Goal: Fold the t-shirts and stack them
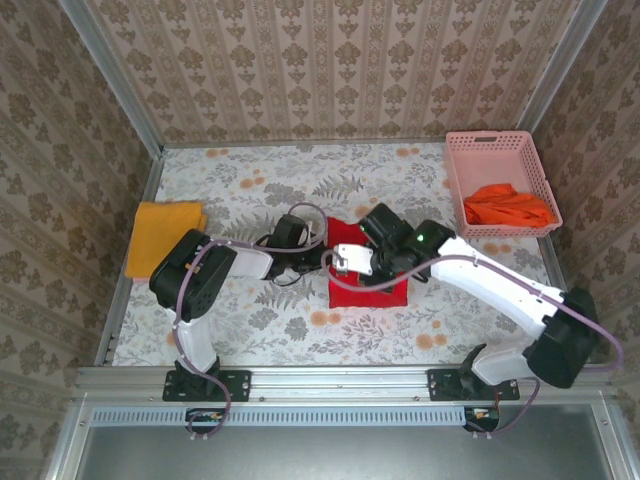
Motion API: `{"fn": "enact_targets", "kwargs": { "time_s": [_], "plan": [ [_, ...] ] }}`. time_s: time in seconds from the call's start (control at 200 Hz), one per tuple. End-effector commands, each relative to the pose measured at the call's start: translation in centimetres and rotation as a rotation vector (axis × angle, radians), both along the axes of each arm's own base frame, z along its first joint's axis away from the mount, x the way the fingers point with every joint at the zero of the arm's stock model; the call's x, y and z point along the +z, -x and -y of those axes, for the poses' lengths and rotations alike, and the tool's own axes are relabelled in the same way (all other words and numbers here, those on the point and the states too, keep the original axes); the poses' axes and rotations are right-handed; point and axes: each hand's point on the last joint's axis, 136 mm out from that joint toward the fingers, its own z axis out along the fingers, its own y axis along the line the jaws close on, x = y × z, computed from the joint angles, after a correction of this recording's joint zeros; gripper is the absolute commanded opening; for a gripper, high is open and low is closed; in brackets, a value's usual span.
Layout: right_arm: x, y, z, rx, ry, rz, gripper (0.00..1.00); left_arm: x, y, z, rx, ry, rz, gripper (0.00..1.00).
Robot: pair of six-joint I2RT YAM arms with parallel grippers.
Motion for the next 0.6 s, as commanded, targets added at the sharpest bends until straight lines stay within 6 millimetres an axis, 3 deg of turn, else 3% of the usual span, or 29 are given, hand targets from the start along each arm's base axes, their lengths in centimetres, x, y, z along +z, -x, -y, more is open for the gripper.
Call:
{"fn": "enact_targets", "kwargs": {
  "time_s": [0.0, 0.325, 0.595],
  "plan": [
    [0.5, -1.9, 0.6, 0.075, 0.035, -0.001, 0.0, -3.7, 1.3, -1.3, 0.016, -0.015, -0.109, 0.0],
    [1.0, -8.7, 0.2, 0.091, -0.071, -0.049, 0.0, -7.1, 1.8, -2.2, 0.012, -0.05, -0.217, 0.0],
    [-0.3, -12.1, 0.0, 0.089, -0.086, -0.107, 0.0, -8.1, 2.1, -3.5, 0.007, -0.065, -0.249, 0.0]
  ]
}}
